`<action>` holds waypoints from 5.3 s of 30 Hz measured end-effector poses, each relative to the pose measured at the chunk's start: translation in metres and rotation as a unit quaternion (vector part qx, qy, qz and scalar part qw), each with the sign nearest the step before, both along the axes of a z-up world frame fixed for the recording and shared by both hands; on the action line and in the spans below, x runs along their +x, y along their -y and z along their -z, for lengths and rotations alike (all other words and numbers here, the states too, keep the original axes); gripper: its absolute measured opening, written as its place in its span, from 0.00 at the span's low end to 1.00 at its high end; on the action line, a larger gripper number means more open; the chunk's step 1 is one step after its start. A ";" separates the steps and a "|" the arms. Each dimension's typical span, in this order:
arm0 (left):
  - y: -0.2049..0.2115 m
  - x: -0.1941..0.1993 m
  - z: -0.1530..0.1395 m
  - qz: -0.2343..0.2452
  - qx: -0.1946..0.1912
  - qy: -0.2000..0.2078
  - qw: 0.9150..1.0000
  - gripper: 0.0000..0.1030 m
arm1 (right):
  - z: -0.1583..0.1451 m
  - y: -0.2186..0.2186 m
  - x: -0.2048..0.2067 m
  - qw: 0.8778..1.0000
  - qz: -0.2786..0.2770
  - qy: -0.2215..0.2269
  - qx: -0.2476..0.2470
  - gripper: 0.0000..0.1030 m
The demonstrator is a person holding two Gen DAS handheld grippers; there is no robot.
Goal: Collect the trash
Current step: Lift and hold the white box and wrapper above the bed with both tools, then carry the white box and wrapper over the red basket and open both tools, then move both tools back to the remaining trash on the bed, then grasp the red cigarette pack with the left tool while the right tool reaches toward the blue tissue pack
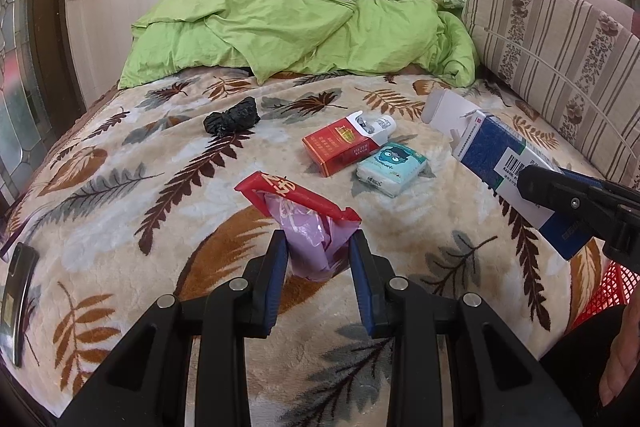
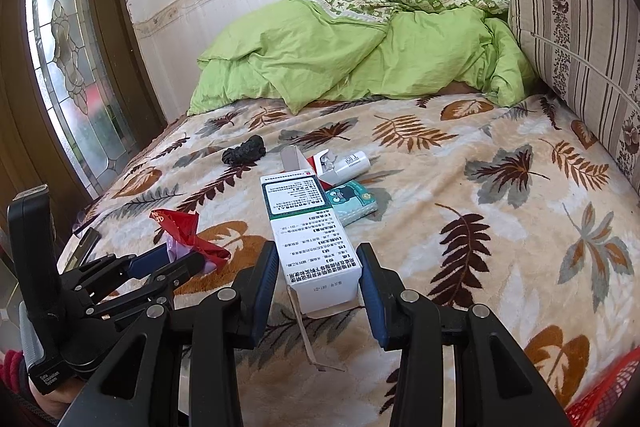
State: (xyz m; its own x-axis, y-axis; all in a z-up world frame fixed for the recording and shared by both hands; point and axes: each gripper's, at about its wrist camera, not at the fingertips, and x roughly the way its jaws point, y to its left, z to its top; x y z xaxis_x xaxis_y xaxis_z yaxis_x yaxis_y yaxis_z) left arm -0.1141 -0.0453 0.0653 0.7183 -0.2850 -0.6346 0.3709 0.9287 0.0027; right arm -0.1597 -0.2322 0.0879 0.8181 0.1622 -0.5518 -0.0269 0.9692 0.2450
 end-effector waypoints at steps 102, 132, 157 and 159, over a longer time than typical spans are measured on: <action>-0.025 0.105 0.015 -0.031 -0.115 -0.113 0.986 0.57 | 0.054 0.060 0.160 0.975 0.092 -0.136 0.151 0.64; 0.073 0.201 0.036 0.135 -0.060 -0.136 0.980 0.67 | 0.059 0.085 0.133 0.956 0.048 -0.157 0.244 0.47; 0.057 0.165 0.045 0.150 0.051 -0.139 0.977 0.65 | 0.051 0.099 0.120 0.952 0.067 -0.140 0.263 0.47; 0.051 0.167 0.043 0.121 0.063 -0.128 0.982 0.65 | 0.050 0.098 0.119 0.952 0.067 -0.138 0.264 0.47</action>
